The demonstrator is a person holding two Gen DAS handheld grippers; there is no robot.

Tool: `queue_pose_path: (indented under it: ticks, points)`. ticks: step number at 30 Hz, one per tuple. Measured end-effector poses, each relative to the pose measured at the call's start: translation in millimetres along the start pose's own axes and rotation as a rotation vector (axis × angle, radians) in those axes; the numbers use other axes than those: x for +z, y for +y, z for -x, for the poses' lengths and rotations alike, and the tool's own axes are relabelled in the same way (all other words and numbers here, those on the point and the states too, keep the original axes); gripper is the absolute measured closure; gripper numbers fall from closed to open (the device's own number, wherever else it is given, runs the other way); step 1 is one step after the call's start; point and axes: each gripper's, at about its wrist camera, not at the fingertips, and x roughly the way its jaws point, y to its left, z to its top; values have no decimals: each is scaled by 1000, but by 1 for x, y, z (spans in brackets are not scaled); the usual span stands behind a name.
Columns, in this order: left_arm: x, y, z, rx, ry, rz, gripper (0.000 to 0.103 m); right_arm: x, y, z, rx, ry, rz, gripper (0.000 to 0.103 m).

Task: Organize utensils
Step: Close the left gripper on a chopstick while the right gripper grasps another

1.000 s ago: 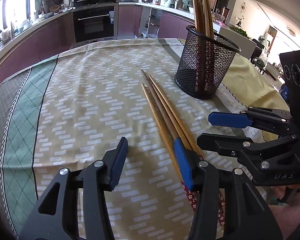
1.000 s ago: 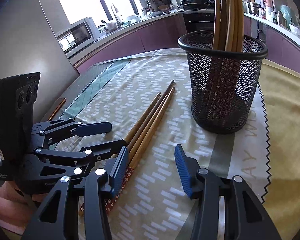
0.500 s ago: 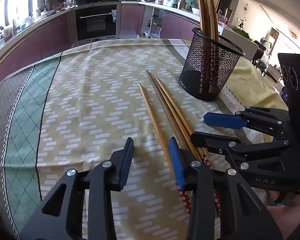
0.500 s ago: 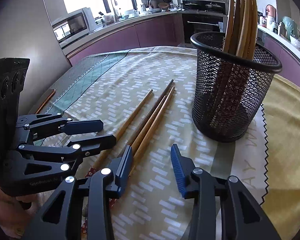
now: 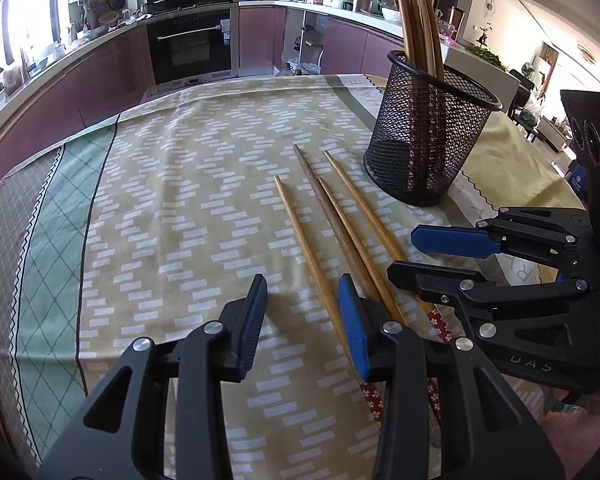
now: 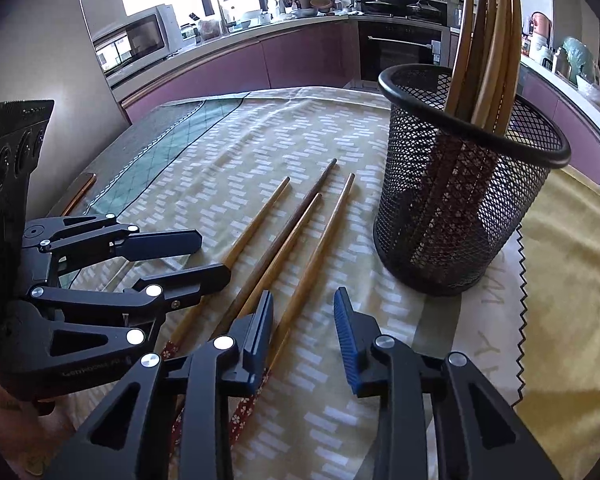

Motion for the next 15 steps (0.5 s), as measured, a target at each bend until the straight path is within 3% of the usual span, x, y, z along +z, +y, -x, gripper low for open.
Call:
queue_pose_path:
  ticks: [5, 9, 15]
  points:
    - [7, 1, -6, 8, 5, 8, 75, 5, -1, -6, -24, -11, -4, 81]
    - [11, 3, -10, 5, 5, 27, 89, 5, -7, -6, -22, -21, -41, 92]
    - [10, 6, -10, -2, -5, 67, 93, 3, -15, -5, 3, -32, -88, 97]
